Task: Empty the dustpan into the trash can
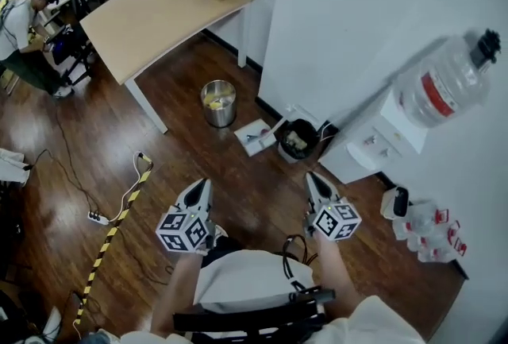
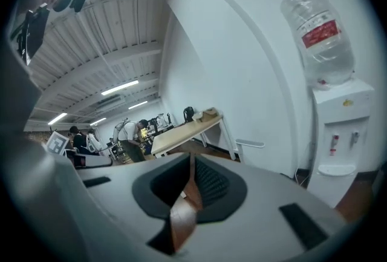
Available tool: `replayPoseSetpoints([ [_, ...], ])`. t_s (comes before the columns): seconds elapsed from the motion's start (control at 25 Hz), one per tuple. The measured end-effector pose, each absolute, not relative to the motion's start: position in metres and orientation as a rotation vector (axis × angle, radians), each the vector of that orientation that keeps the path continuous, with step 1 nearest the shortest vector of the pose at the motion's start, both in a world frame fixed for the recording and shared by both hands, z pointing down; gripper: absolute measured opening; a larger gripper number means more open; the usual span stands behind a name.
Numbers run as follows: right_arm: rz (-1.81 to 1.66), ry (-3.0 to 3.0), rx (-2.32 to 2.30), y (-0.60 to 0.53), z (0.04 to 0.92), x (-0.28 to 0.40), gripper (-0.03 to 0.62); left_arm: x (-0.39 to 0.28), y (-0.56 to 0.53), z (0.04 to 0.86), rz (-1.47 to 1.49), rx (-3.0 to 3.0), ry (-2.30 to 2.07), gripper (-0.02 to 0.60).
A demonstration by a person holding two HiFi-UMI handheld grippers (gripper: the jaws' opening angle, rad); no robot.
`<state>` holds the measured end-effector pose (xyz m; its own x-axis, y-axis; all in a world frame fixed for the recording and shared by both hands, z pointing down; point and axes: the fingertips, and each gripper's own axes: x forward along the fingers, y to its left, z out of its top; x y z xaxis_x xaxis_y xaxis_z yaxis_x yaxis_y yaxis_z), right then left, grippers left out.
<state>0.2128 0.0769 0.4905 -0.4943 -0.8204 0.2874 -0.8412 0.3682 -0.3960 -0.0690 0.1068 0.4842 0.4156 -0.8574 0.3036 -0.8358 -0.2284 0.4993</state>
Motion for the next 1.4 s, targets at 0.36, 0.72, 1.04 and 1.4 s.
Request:
replayPoseSetpoints([
  [0.36, 0.689, -2.425, 1.701, 0.018, 0.504, 0.180, 0.179, -0.084, 0.051, 0.486, 0.023, 2.171, -1.261, -0.011],
  [0.72, 0.701, -2.312, 1.753, -0.048, 0.550, 0.188, 0.256, -0.047, -0.008, 0.509, 0.092, 2.194, -1.156, -0.011],
  [1.04, 0.715, -2.198, 1.789, -0.124, 0.613, 0.207, 0.281, -0.017, -0.068, 0.550, 0.179, 2.171, -1.101, -0.011],
  [1.4, 0.732, -2.100, 1.836, -0.181, 0.673, 0.224, 0.285, 0.017, -0.107, 0.588, 0.237, 2.156, -1.031, -0.011],
])
